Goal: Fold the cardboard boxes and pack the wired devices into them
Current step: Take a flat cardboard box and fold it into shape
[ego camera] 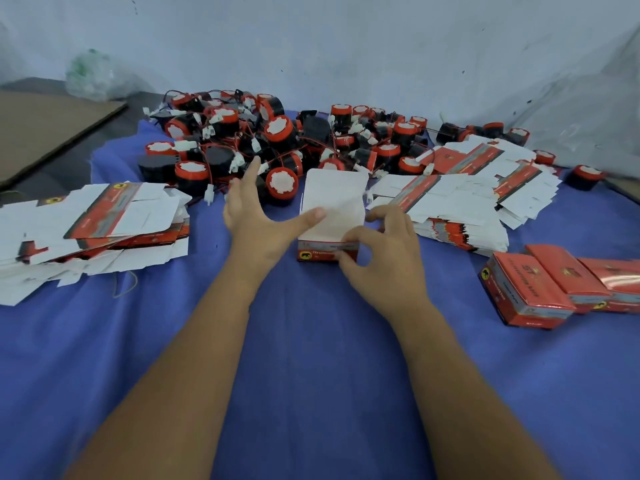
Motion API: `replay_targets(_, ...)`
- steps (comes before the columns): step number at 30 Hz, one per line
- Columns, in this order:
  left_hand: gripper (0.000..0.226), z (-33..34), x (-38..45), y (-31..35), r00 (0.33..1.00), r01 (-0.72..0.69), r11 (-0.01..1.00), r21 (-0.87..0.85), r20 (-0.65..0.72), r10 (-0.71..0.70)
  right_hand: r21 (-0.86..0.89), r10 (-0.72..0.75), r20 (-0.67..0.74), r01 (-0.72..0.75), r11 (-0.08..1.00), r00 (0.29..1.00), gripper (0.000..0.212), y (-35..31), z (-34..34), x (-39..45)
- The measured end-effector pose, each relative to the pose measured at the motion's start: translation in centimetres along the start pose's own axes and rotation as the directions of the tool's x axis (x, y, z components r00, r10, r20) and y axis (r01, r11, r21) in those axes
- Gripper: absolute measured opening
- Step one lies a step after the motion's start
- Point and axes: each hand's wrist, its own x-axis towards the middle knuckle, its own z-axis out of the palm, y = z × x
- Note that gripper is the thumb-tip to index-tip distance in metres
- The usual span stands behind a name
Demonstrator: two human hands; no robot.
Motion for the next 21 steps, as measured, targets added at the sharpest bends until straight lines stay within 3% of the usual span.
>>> replay_targets(2,0.107,-0.6,0.9,0.1,0.999,0.042,0.991,-0.123,0.018,-0.04,-0.009,-0.002,-0.002,0.002,1.0,1.0,0.016,0.0,0.0,0.1)
replay_targets(4,0.079,-0.7,2.1,0.0,0.993,0.098,0.94,-0.326,-0.037,-0.116,-0.009,0.004,-0.024,-0.004,1.0,1.0,0.016,-0.1,0.0,0.2)
replay_targets(5,0.064,-0.6,2.8,-0.2,0.988,0.106,0.937,-0.334,-0.067,-0.136,-0.013,0.008,-0.037,-0.008,1.0,0.999,0.016,-0.1,0.1,0.2)
replay_targets(6,0.059,-0.6,3.4,-0.4,0.988,0.115,0.963,-0.243,-0.074,-0.136,-0.021,0.013,-0.049,-0.014,1.0,0.999,0.016,-0.1,0.1,0.2)
replay_targets(9,0.073,-0.1,3.8,-1.5,0.995,0.093,0.993,0.072,0.016,-0.095,-0.044,0.045,-0.059,-0.048,0.998,0.997,0.017,0.1,0.2,0.3)
replay_targets(12,0.064,0.4,3.3,-2.6,1.0,-0.001,0.985,0.173,-0.03,0.006,-0.025,0.041,-0.056,-0.043,0.999,0.998,0.016,0.1,0.2,0.4)
replay_targets(18,0.044,0.6,3.2,-2.9,1.0,-0.014,0.989,0.145,-0.024,0.018,-0.052,0.057,-0.095,-0.062,0.997,0.994,0.016,0.3,0.4,0.4)
replay_targets(21,0.039,0.5,2.9,-2.8,0.995,-0.038,0.999,-0.008,-0.096,0.037,-0.083,0.11,-0.131,-0.122,0.989,0.985,0.017,0.5,0.4,0.5)
